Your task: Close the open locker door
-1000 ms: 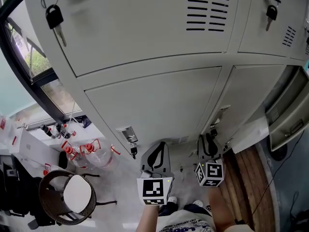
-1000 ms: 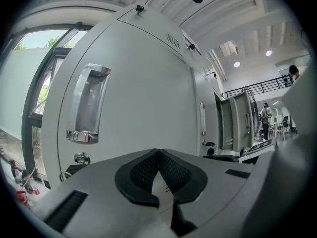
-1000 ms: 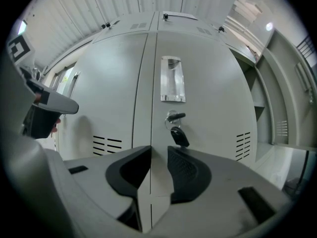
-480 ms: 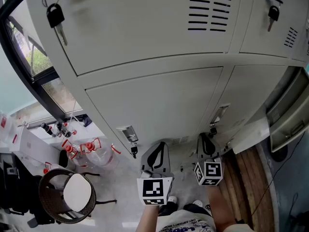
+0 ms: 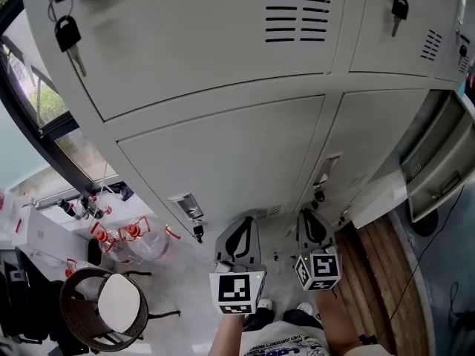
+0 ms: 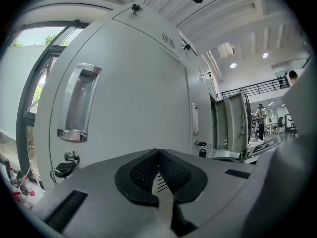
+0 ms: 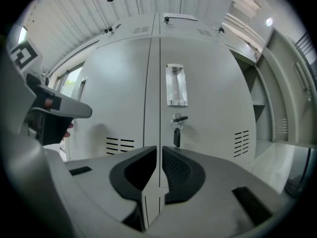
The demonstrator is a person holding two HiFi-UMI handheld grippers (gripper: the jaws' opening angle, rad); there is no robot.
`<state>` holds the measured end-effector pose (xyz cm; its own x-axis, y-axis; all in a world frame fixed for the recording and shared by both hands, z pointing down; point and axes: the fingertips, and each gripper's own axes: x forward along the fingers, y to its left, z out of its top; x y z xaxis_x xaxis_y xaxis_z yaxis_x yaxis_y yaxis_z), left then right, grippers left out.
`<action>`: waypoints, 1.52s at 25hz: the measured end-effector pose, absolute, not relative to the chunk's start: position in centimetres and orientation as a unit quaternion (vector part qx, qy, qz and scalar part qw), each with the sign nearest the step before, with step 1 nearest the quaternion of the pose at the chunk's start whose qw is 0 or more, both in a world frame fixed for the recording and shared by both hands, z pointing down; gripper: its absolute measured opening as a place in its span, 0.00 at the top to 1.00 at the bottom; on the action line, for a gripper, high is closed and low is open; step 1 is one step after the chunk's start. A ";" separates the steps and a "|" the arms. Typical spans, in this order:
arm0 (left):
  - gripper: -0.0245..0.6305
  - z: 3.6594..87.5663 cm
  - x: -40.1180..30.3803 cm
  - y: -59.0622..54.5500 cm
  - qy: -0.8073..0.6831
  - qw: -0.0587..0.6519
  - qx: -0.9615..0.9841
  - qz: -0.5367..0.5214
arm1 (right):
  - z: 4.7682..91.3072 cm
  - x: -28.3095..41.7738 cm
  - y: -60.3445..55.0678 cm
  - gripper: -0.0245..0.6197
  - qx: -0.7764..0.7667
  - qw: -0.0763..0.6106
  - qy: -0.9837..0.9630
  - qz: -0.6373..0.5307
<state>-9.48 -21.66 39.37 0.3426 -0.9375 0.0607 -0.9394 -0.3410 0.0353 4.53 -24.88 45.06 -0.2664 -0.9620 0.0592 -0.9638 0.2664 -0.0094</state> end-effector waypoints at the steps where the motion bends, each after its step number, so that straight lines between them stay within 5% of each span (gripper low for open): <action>1: 0.96 39.3 -9.1 -21.7 -0.568 0.030 0.823 0.014 | 44.9 4.9 -24.5 0.92 0.610 0.019 -0.792 0.021; 3: 0.96 39.3 -8.3 -21.7 -0.555 0.026 0.832 0.012 | 44.6 5.9 -23.7 0.92 0.622 0.015 -0.783 0.020; 5: 0.96 39.2 -7.1 -21.7 -0.538 0.026 0.842 0.010 | 44.2 7.1 -22.9 0.80 0.634 0.010 -0.773 0.020; 28: 0.96 38.2 12.5 -18.2 -0.317 0.025 0.948 0.006 | 41.3 28.8 -8.5 0.79 0.834 -0.008 -0.552 0.001; 31: 0.96 38.4 15.2 -17.8 -0.301 0.026 0.953 0.010 | 41.5 30.9 -7.6 0.68 0.838 -0.012 -0.545 0.008; 38: 0.96 38.3 20.7 -18.3 -0.284 0.022 0.959 0.013 | 41.5 36.1 -7.6 0.68 0.849 -0.017 -0.528 0.009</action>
<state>20.72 -18.29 38.32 0.8387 -0.5433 0.0379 -0.5444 -0.8381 0.0342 36.12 -7.59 41.49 0.4414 -0.8973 -0.0023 -0.8967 -0.4410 -0.0375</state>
